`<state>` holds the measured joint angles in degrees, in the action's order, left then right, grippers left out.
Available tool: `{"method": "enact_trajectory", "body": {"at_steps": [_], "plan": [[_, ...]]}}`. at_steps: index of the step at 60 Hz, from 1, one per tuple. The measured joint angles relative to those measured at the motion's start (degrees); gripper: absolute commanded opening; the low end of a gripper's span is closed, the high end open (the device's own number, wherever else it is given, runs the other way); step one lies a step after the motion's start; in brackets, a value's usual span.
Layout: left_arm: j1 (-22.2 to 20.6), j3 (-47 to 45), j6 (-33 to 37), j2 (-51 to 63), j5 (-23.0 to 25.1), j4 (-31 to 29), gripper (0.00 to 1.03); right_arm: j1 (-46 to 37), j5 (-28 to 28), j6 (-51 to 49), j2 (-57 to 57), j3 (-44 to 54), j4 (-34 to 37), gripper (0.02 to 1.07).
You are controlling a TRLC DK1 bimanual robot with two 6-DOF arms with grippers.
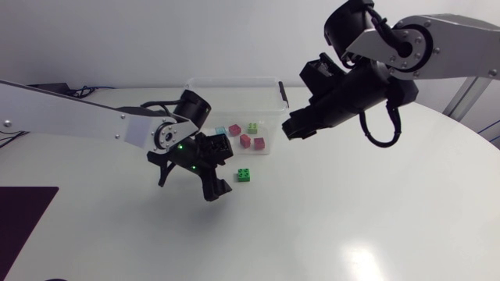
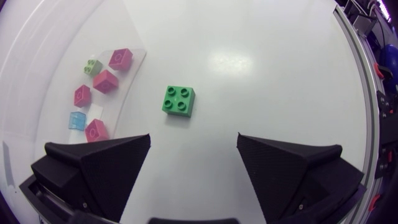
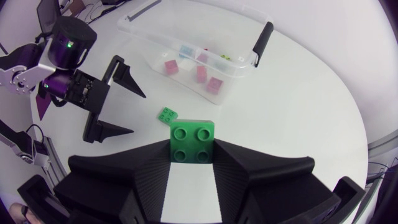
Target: Place the duplo bricks in the container
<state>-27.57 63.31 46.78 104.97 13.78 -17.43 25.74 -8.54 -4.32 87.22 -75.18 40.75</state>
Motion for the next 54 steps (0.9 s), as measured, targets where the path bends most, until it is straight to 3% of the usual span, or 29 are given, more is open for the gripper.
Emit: {"method": "enact_trajectory", "body": {"at_steps": [14, 30, 54], "plan": [[-0.8, 3.4, 0.5, 4.0, 0.4, 3.7, 0.98, 0.0, -0.1, 0.0, 0.0, -5.7, 0.2, 0.31], [-1.1, 7.5, 1.3, 9.2, 0.3, 4.0, 0.97, 0.0, -0.1, 0.0, 1.6, -8.3, 0.1, 0.31], [-1.1, 13.4, 4.2, 13.2, 0.5, -1.3, 0.94, -1.9, -0.3, 0.0, 5.4, -13.6, -1.6, 0.31]]}}
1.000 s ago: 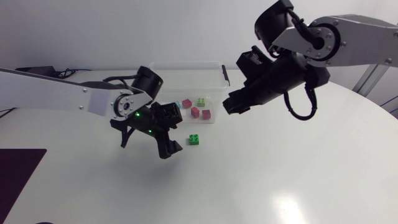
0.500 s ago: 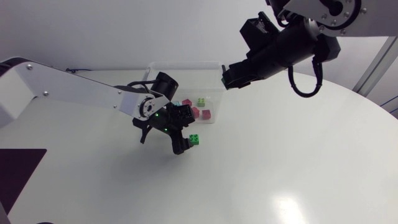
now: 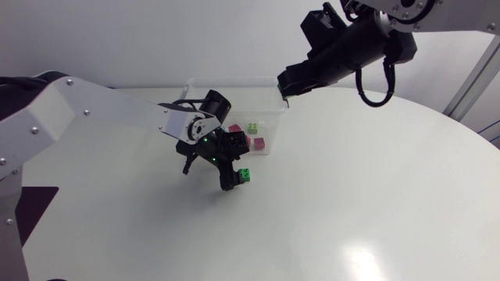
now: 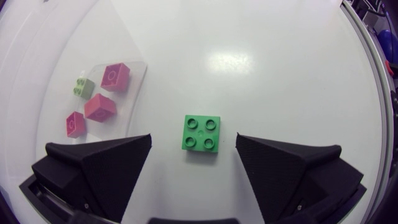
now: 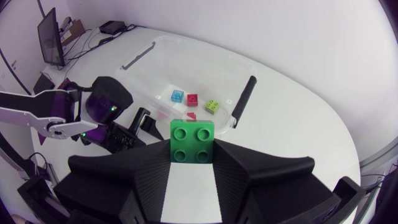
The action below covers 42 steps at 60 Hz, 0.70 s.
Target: Place the duplo bricks in the container
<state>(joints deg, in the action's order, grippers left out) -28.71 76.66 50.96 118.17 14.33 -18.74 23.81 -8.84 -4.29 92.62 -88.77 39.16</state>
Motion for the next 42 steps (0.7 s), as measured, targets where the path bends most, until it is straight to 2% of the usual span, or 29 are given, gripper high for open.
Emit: {"method": "enact_trajectory", "body": {"at_steps": [20, 25, 37, 40, 42], "plan": [[-0.7, 0.2, 2.3, 0.8, 1.7, -3.8, 0.9, -0.4, 0.0, 0.0, 6.1, -2.6, -2.1, 0.31], [-0.7, 0.5, 3.1, 1.0, 1.7, -4.0, 0.85, -0.4, 0.0, 0.0, 7.3, -3.7, -2.2, 0.31], [-0.7, 3.0, 3.5, 3.0, 1.9, -5.9, 0.6, -0.4, 0.0, 0.1, 9.6, -6.1, -2.5, 0.31], [-0.7, 3.2, 3.6, 3.3, 1.9, -6.1, 0.5, -0.4, 0.0, 0.1, 10.2, -6.6, -2.5, 0.31], [-0.7, 3.3, 3.7, 3.5, 2.2, -6.3, 0.38, -0.4, 0.0, 0.1, 10.7, -7.1, -2.5, 0.31]]}}
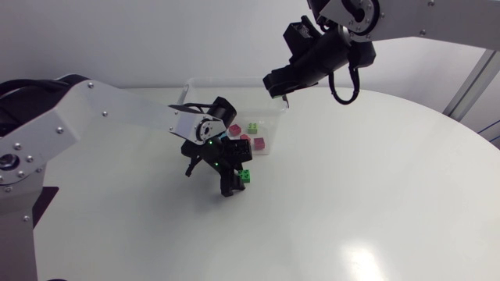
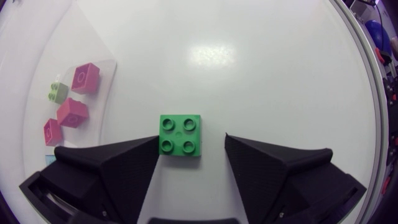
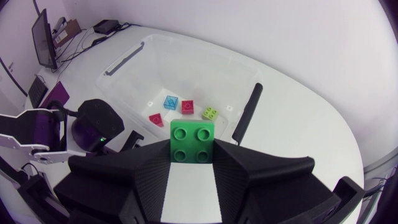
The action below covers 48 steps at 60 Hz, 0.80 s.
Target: Place the duplo bricks in the container
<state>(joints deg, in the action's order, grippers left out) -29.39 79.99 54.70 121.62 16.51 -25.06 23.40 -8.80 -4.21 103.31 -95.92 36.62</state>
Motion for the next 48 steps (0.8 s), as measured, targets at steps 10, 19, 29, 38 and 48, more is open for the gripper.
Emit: {"method": "enact_trajectory", "body": {"at_steps": [10, 19, 29, 38, 48], "plan": [[-0.1, 0.0, 0.9, 0.0, 0.9, -1.3, 0.19, -0.2, 0.0, 0.2, 3.2, -2.2, -0.9, 0.31], [0.0, -1.5, 1.5, -1.4, 1.2, -3.4, 0.18, -0.3, 0.4, 0.8, 6.3, -4.3, -0.9, 0.39], [1.3, -6.8, 2.4, -7.1, 2.3, -6.9, 0.18, -0.3, 1.6, 1.0, 10.1, -7.6, -0.9, 0.6], [3.6, -9.7, 2.4, -16.3, 2.7, -8.1, 0.18, 0.2, 3.1, 1.2, 11.8, -9.3, -0.9, 0.9], [7.1, -8.6, 2.4, -25.7, 2.8, -11.2, 0.18, 1.2, 4.4, 1.2, 11.5, -9.6, -0.8, 0.95]]}}
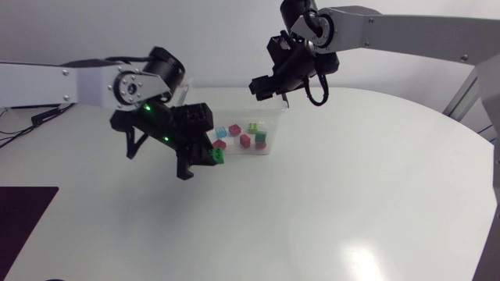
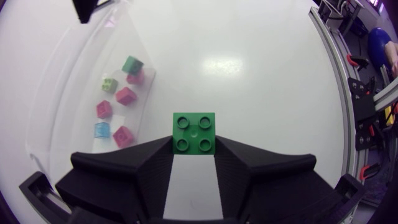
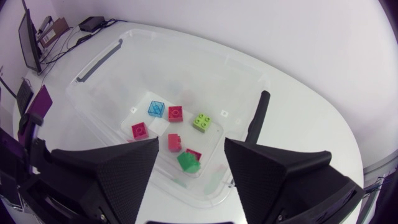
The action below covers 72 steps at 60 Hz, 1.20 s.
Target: Place the duplo bricks in the container
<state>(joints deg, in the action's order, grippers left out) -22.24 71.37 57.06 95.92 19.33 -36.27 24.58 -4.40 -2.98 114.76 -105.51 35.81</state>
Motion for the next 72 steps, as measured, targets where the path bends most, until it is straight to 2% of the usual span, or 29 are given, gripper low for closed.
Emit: {"method": "enact_trajectory", "body": {"at_steps": [16, 27, 38, 49, 51, 53, 55, 56, 59, 72], "plan": [[3.2, 7.1, -2.5, -2.2, 0.2, -0.9, 0.19, 1.2, 2.2, 0.0, -10.1, 9.0, -1.0, 0.97], [3.9, 12.0, -8.8, -0.1, 0.2, 6.5, 0.2, 1.2, 3.8, 0.0, -21.2, 20.6, -2.3, 0.99], [4.9, 19.1, -13.9, 7.0, -0.3, 9.3, 0.21, 1.4, 4.1, -0.5, -29.4, 30.7, -3.2, 1.01], [5.4, 26.2, -17.6, 15.7, -4.9, 13.4, 0.22, 1.6, 4.9, -1.6, -38.0, 40.3, -4.3, 1.02], [5.5, 27.7, -18.2, 17.3, -5.6, 13.6, 0.28, 1.6, 5.4, -1.8, -39.5, 41.6, -4.4, 1.02], [5.6, 29.3, -18.8, 19.1, -6.6, 14.0, 0.4, 1.6, 6.3, -2.2, -41.4, 43.1, -4.3, 1.02], [5.7, 30.4, -19.5, 20.3, -7.5, 14.1, 0.61, 1.6, 7.0, -2.2, -42.7, 44.1, -4.3, 1.02], [5.7, 30.8, -19.9, 20.7, -7.8, 14.1, 0.76, 1.6, 7.5, -2.2, -43.3, 44.5, -4.3, 1.02], [5.9, 31.7, -20.8, 21.8, -9.4, 14.2, 0.97, 1.6, 8.9, -2.6, -45.2, 45.7, -4.3, 1.02], [6.1, 32.5, -23.1, 21.9, -16.2, 14.1, 0.99, 1.3, 11.1, -3.0, -51.9, 49.3, -4.1, 1.02]]}}
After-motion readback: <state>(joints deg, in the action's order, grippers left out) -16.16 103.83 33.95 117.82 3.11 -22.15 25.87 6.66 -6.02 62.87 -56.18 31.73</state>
